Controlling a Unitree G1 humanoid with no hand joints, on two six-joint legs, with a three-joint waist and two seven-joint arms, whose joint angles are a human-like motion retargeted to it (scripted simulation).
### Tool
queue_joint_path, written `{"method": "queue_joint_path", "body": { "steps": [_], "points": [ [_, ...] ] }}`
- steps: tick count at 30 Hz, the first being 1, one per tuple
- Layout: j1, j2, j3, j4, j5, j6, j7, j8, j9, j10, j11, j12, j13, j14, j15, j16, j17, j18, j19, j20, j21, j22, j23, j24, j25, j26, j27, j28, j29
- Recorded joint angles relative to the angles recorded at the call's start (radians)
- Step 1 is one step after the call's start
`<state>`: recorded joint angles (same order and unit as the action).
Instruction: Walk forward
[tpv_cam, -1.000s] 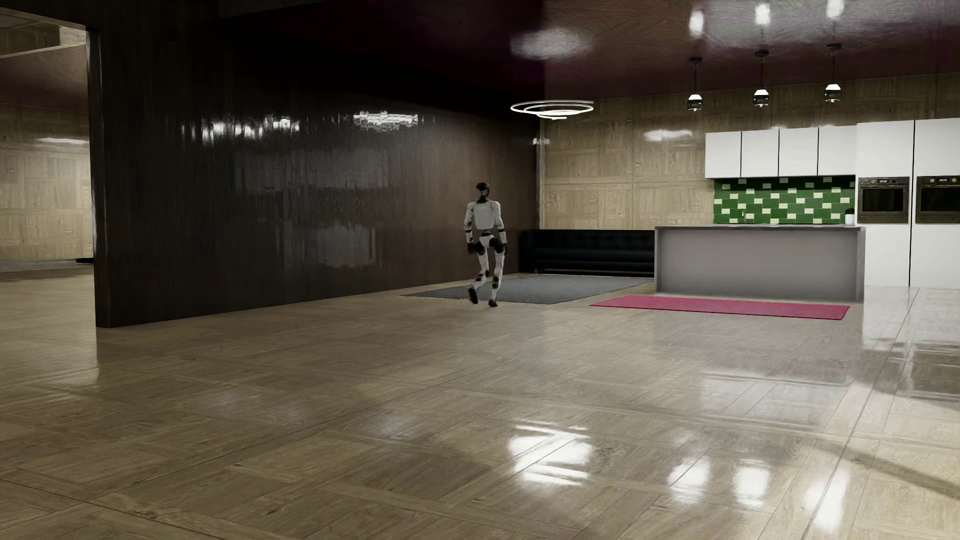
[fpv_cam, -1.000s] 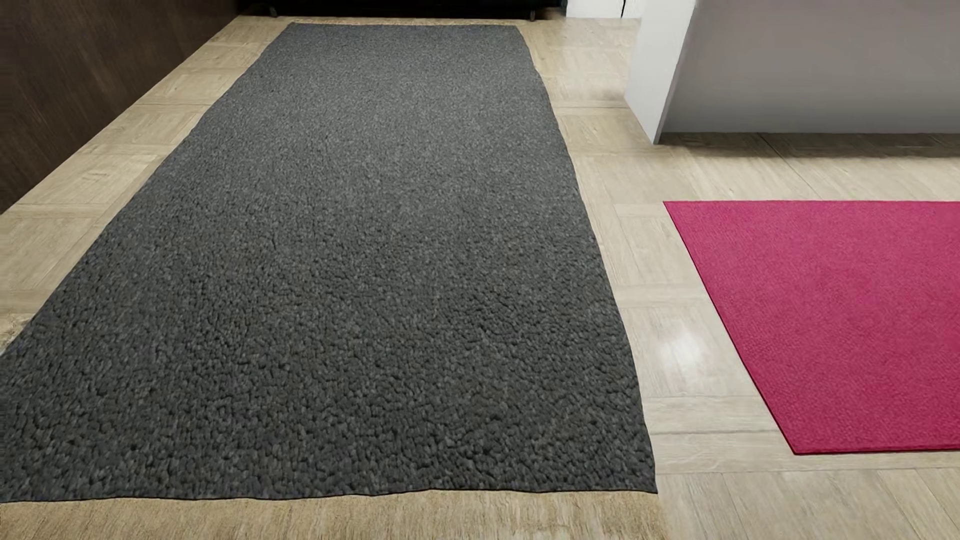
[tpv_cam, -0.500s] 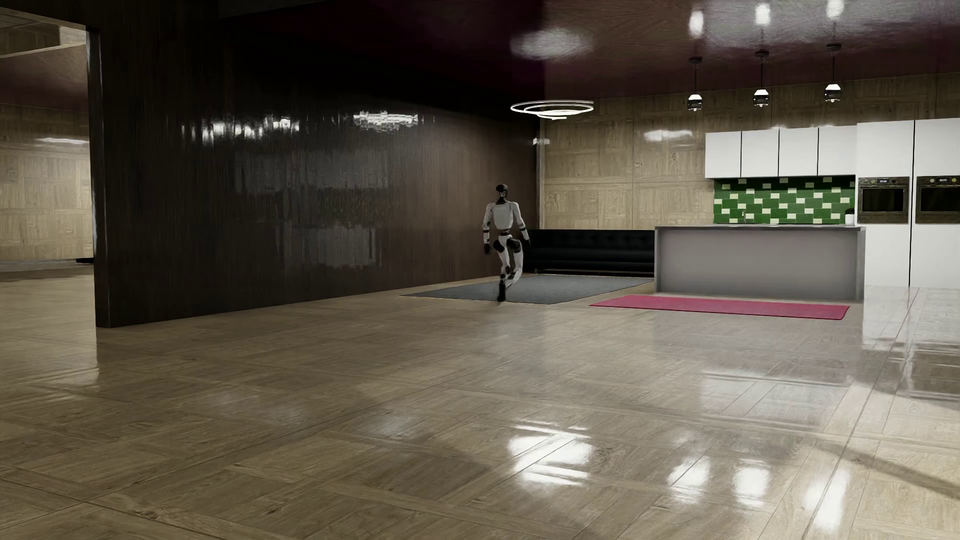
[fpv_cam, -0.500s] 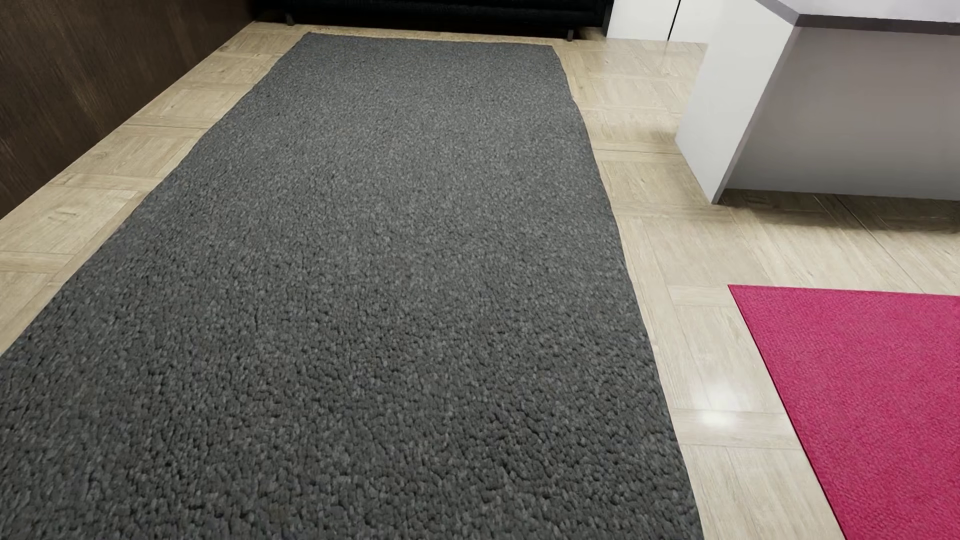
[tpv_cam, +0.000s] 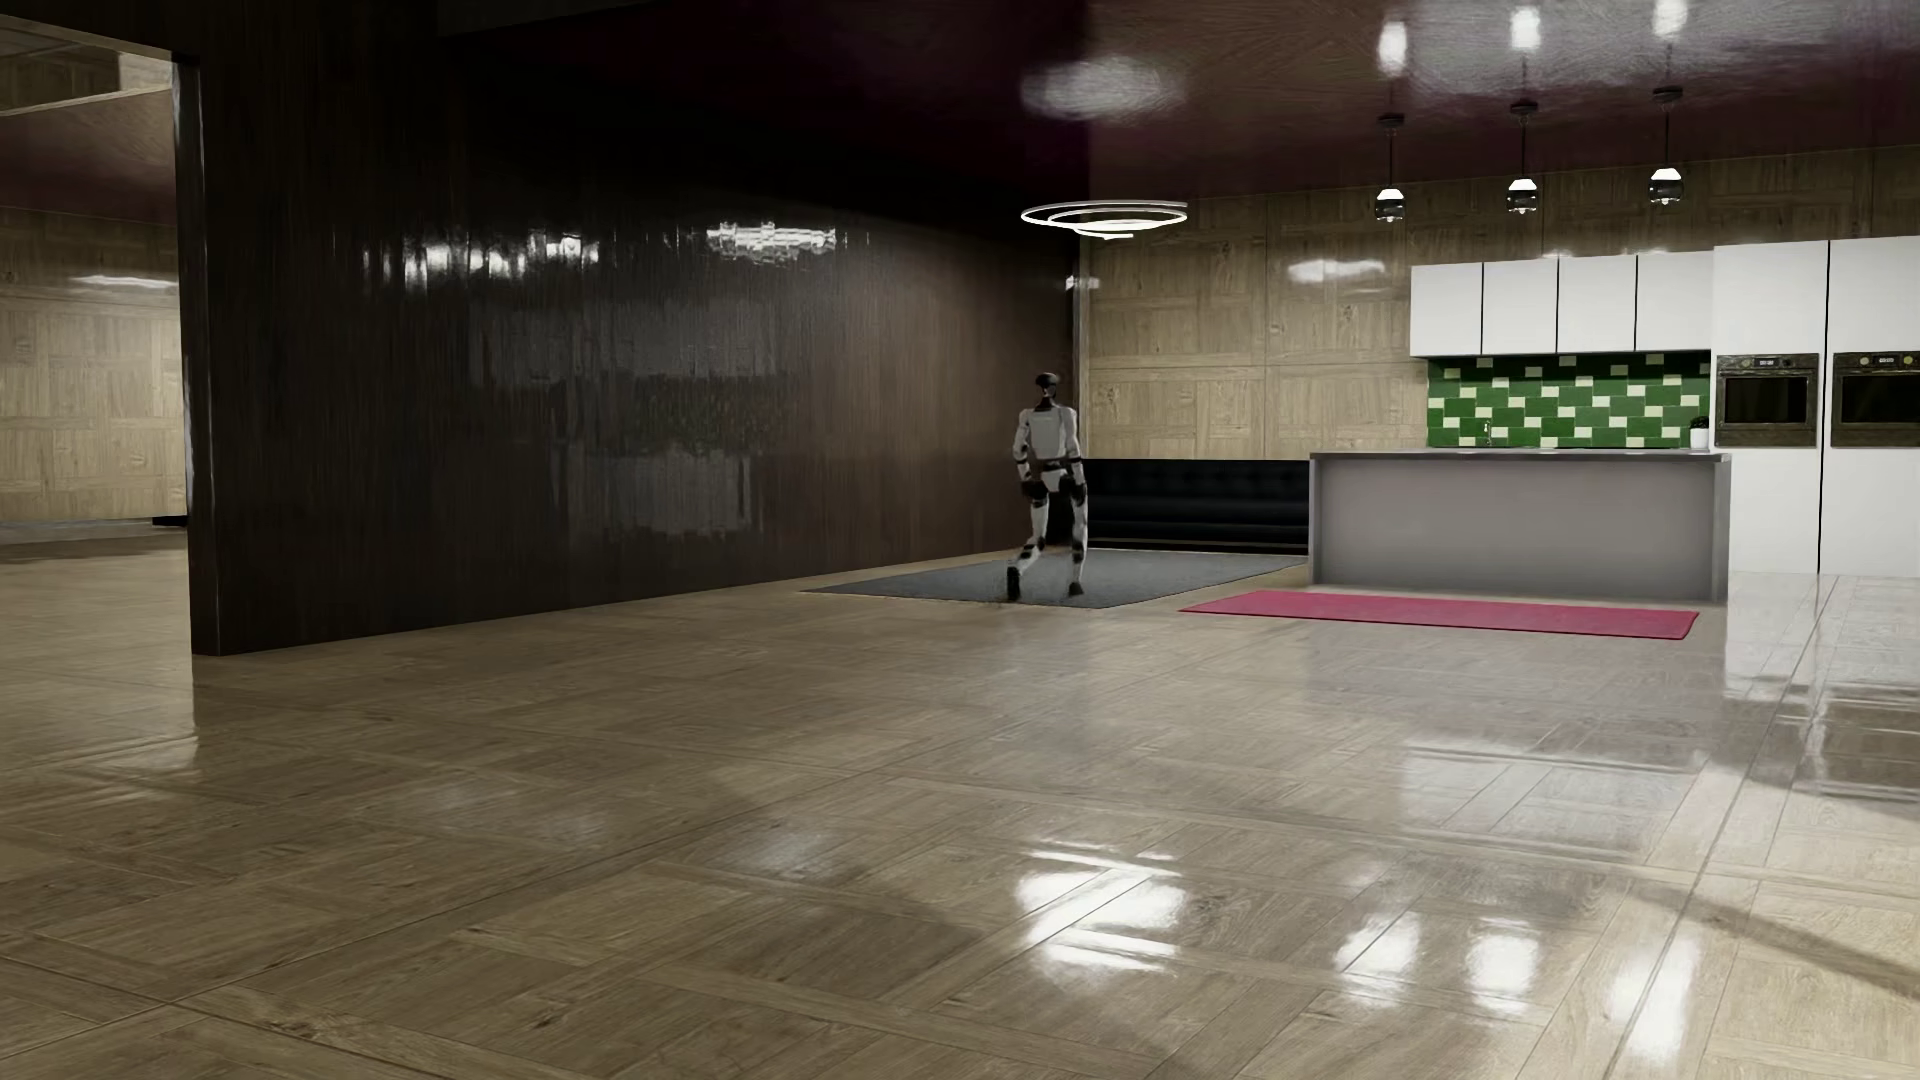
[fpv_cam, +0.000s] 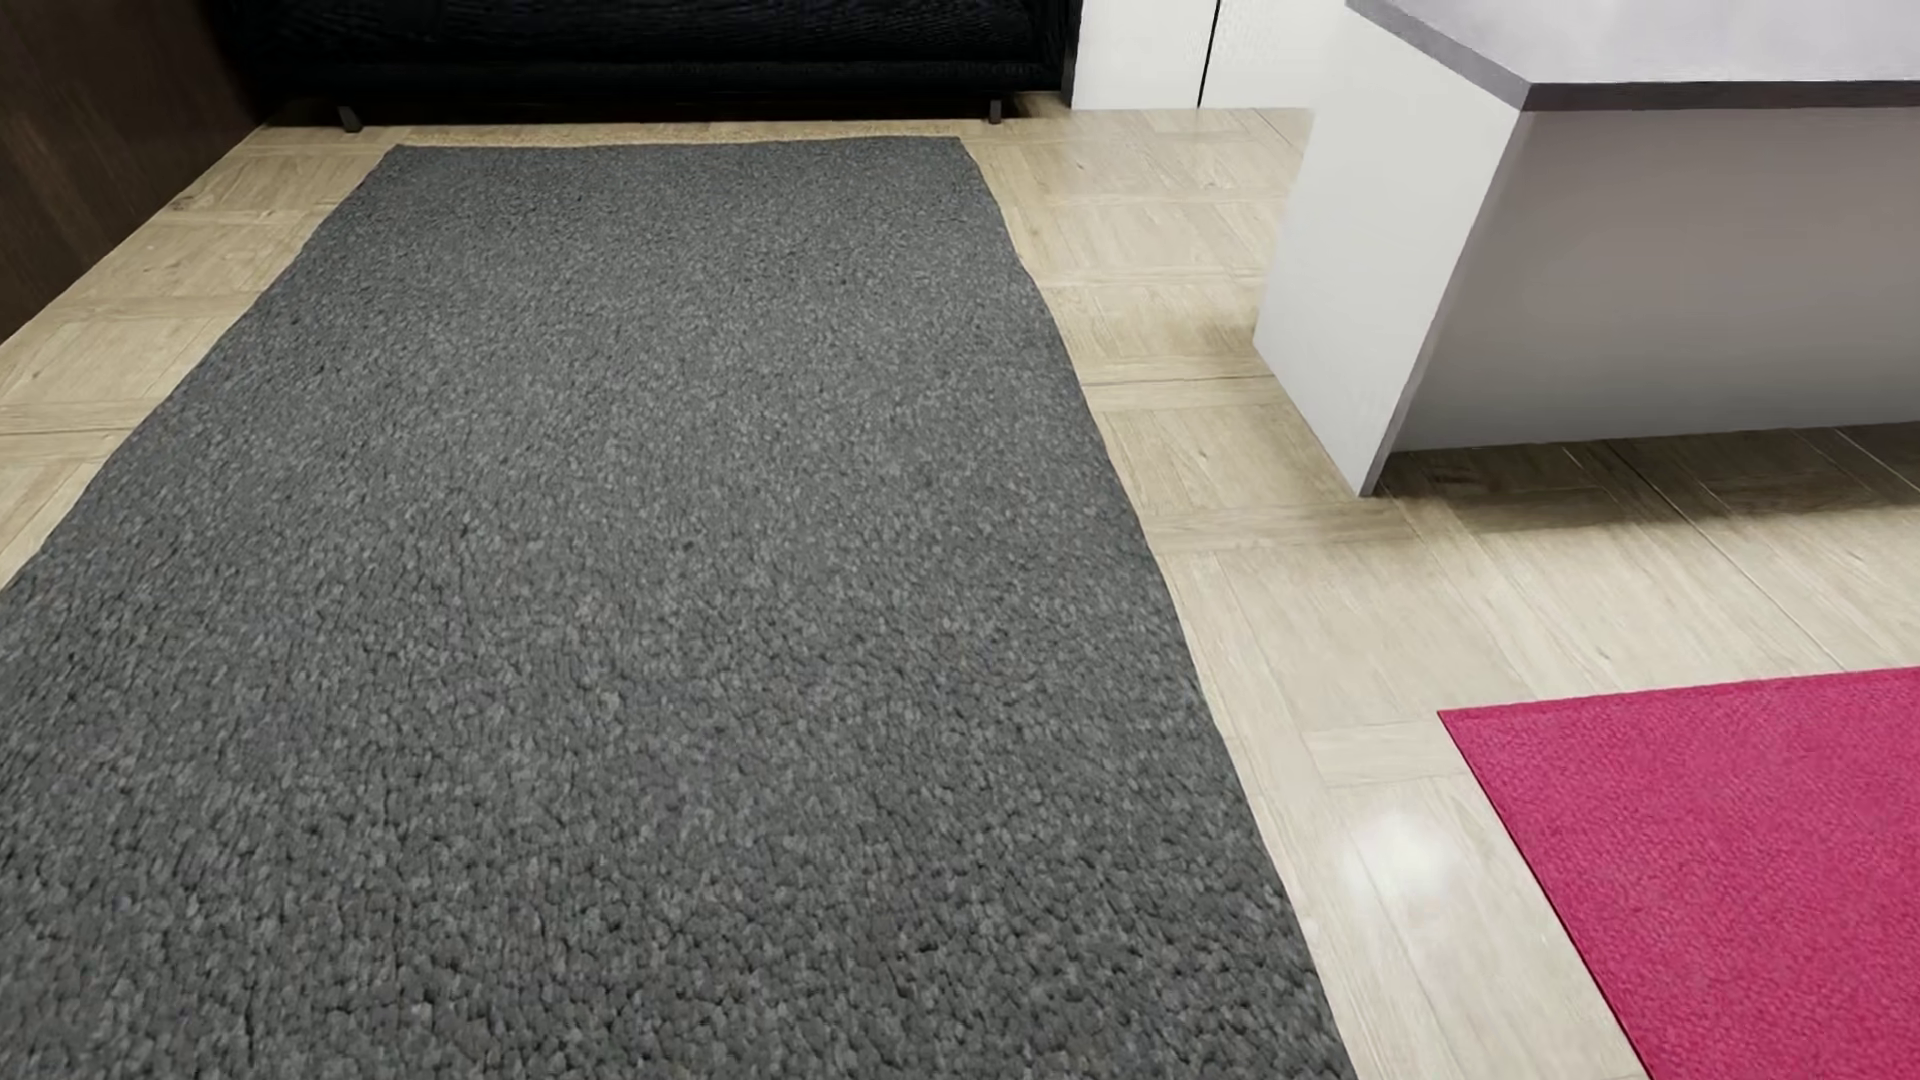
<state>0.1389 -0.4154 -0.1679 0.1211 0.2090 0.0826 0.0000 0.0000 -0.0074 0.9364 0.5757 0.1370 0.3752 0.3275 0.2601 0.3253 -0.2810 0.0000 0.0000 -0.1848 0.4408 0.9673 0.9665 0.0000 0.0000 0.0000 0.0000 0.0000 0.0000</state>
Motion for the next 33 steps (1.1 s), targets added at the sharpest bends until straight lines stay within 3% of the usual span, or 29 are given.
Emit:
{"method": "queue_joint_path", "body": {
  "steps": [1, 3, 5, 8, 10, 11, 12, 13, 14, 15, 16, 17, 20, 22, 25, 26, 27, 28, 29, 30, 31, 32, 33],
  "points": [
    [-0.103, 0.048, 0.009, 0.017, 0.021, 0.0, 0.0, 0.0, 0.006, 0.171, 0.014, 0.01, -0.001, -0.011, -0.044, -0.006, -0.004, 0.0, 0.0, -0.021, -0.022, 0.044, -0.021, 0.0, 0.0, 0.0, 0.0, 0.0, 0.0],
    [-0.279, 0.192, 0.083, 0.017, 0.031, -0.021, 0.0, 0.0, 0.022, 0.413, 0.0, 0.017, -0.03, -0.353, -0.156, -0.016, -0.01, 0.0, 0.0, -0.079, -0.036, 0.134, -0.024, 0.0, 0.0, 0.0, 0.0, 0.0, 0.0],
    [-0.41, 0.374, 0.185, 0.008, 0.011, -0.037, 0.0, 0.0, 0.036, 0.408, -0.074, 0.045, -0.085, -0.433, -0.276, -0.032, -0.038, 0.0, 0.0, -0.095, -0.05, 0.16, -0.047, 0.0, 0.0, 0.0, 0.0, 0.0, 0.0],
    [-0.542, 0.56, 0.319, 0.001, -0.047, -0.061, 0.0, 0.0, 0.048, 0.032, -0.137, 0.117, -0.182, -0.389, -0.421, -0.037, -0.074, 0.0, 0.0, -0.09, -0.098, 0.098, -0.102, 0.0, 0.0, 0.0, 0.0, 0.0, 0.0],
    [-0.567, 0.629, 0.374, 0.0, -0.059, -0.06, 0.0, 0.0, 0.03, -0.311, -0.15, 0.143, -0.248, -0.274, -0.506, -0.041, -0.086, 0.0, 0.0, -0.096, -0.138, 0.081, -0.136, 0.0, 0.0, 0.0, 0.0, 0.0, 0.0],
    [-0.557, 0.658, 0.39, -0.007, -0.074, -0.063, 0.0, 0.0, 0.019, -0.775, -0.148, 0.156, -0.275, 0.013, -0.528, -0.043, -0.086, 0.0, 0.0, -0.105, -0.153, 0.107, -0.157, 0.0, 0.0, 0.0, 0.0, 0.0, 0.0],
    [-0.578, 0.686, 0.406, -0.012, -0.088, -0.063, 0.0, 0.0, 0.018, -0.504, -0.145, 0.167, -0.299, -0.107, -0.515, -0.051, -0.085, 0.0, 0.0, -0.091, -0.165, 0.116, -0.174, 0.0, 0.0, 0.0, 0.0, 0.0, 0.0],
    [-0.612, 0.712, 0.418, -0.026, -0.109, -0.07, 0.0, 0.0, 0.023, -0.398, -0.131, 0.173, -0.306, -0.266, -0.451, -0.053, -0.08, 0.0, 0.0, -0.101, -0.191, 0.133, -0.194, 0.0, 0.0, 0.0, 0.0, 0.0, 0.0],
    [-0.622, 0.709, 0.439, -0.042, -0.125, -0.073, 0.0, 0.0, 0.016, -0.34, -0.063, 0.181, -0.304, -0.214, -0.337, -0.057, -0.068, 0.0, 0.0, -0.131, -0.197, 0.157, -0.191, 0.0, 0.0, 0.0, 0.0, 0.0, 0.0],
    [-0.625, 0.684, 0.436, -0.057, -0.134, -0.081, 0.0, 0.0, 0.004, -0.264, 0.048, 0.194, -0.278, -0.213, -0.169, -0.063, -0.048, 0.0, 0.0, -0.13, -0.212, 0.18, -0.19, 0.0, 0.0, 0.0, 0.0, 0.0, 0.0],
    [-0.587, 0.63, 0.418, -0.099, -0.152, -0.091, 0.0, 0.0, 0.003, -0.227, 0.184, 0.203, -0.245, -0.278, -0.015, -0.068, -0.035, 0.0, 0.0, -0.112, -0.206, 0.189, -0.185, 0.0, 0.0, 0.0, 0.0, 0.0, 0.0],
    [-0.54, 0.525, 0.399, -0.123, -0.149, -0.091, 0.0, 0.0, 0.005, -0.222, 0.379, 0.197, -0.237, -0.335, 0.041, -0.068, -0.027, 0.0, 0.0, -0.12, -0.19, 0.179, -0.181, 0.0, 0.0, 0.0, 0.0, 0.0, 0.0],
    [-0.318, 0.247, 0.275, -0.158, -0.133, -0.062, 0.0, 0.0, 0.022, -0.297, 0.711, 0.139, -0.183, -0.409, -0.013, -0.057, -0.019, 0.0, 0.0, -0.136, -0.132, 0.132, -0.132, 0.0, 0.0, 0.0, 0.0, 0.0, 0.0],
    [-0.16, 0.115, 0.162, -0.143, -0.12, -0.027, 0.0, 0.0, 0.039, -0.369, 0.608, 0.09, -0.144, -0.434, 0.015, -0.041, -0.027, 0.0, 0.0, -0.132, -0.113, 0.07, -0.083, 0.0, 0.0, 0.0, 0.0, 0.0, 0.0],
    [0.011, 0.01, 0.045, -0.124, -0.127, -0.018, 0.0, 0.0, 0.06, -0.422, 0.159, 0.005, -0.077, -0.515, 0.183, 0.013, -0.033, 0.0, 0.0, -0.1, -0.105, -0.055, -0.031, 0.0, 0.0, 0.0, 0.0, 0.0, 0.0],
    [0.031, -0.003, 0.014, -0.122, -0.126, -0.019, 0.0, 0.0, 0.055, -0.416, -0.006, -0.028, -0.069, -0.554, 0.132, 0.029, -0.03, 0.0, 0.0, -0.081, -0.079, -0.077, -0.002, 0.0, 0.0, 0.0, 0.0, 0.0, 0.0],
    [0.073, 0.006, -0.003, -0.124, -0.122, -0.023, 0.0, 0.0, 0.05, -0.42, -0.117, -0.049, -0.048, -0.591, -0.15, 0.037, -0.025, 0.0, 0.0, -0.047, -0.067, -0.095, 0.023, 0.0, 0.0, 0.0, 0.0, 0.0, 0.0],
    [0.09, 0.01, -0.034, -0.11, -0.125, -0.017, 0.0, 0.0, 0.041, -0.409, -0.279, -0.078, -0.043, -0.598, -0.317, 0.04, -0.025, 0.0, 0.0, -0.036, -0.018, -0.091, 0.06, 0.0, 0.0, 0.0, 0.0, 0.0, 0.0],
    [0.125, 0.002, -0.046, -0.095, -0.118, -0.014, 0.0, 0.0, 0.043, -0.388, -0.138, -0.09, -0.023, -0.572, -0.367, 0.04, -0.02, 0.0, 0.0, -0.017, -0.013, -0.093, 0.083, 0.0, 0.0, 0.0, 0.0, 0.0, 0.0],
    [0.139, -0.032, -0.048, -0.078, -0.094, -0.005, 0.0, 0.0, 0.041, -0.348, -0.141, -0.094, -0.008, -0.517, -0.285, 0.036, -0.012, 0.0, 0.0, -0.003, -0.007, -0.088, 0.095, 0.0, 0.0, 0.0, 0.0, 0.0, 0.0],
    [0.151, -0.032, -0.064, -0.057, -0.077, -0.002, 0.0, 0.0, 0.032, -0.305, -0.115, -0.078, 0.006, -0.418, -0.122, 0.032, -0.003, 0.0, 0.0, 0.017, 0.008, -0.085, 0.11, 0.0, 0.0, 0.0, 0.0, 0.0, 0.0],
    [0.145, -0.045, -0.057, -0.034, -0.05, 0.01, 0.0, 0.0, 0.018, -0.234, -0.063, -0.055, 0.018, -0.248, -0.014, 0.016, 0.005, 0.0, 0.0, 0.03, 0.002, -0.063, 0.123, 0.0, 0.0, 0.0, 0.0, 0.0, 0.0],
    [0.095, -0.029, -0.048, -0.007, -0.024, 0.018, 0.0, 0.0, 0.007, -0.111, -0.01, -0.02, 0.036, -0.041, 0.009, 0.003, 0.009, 0.0, 0.0, 0.036, -0.037, -0.041, 0.113, 0.0, 0.0, 0.0, 0.0, 0.0, 0.0]
  ]
}}
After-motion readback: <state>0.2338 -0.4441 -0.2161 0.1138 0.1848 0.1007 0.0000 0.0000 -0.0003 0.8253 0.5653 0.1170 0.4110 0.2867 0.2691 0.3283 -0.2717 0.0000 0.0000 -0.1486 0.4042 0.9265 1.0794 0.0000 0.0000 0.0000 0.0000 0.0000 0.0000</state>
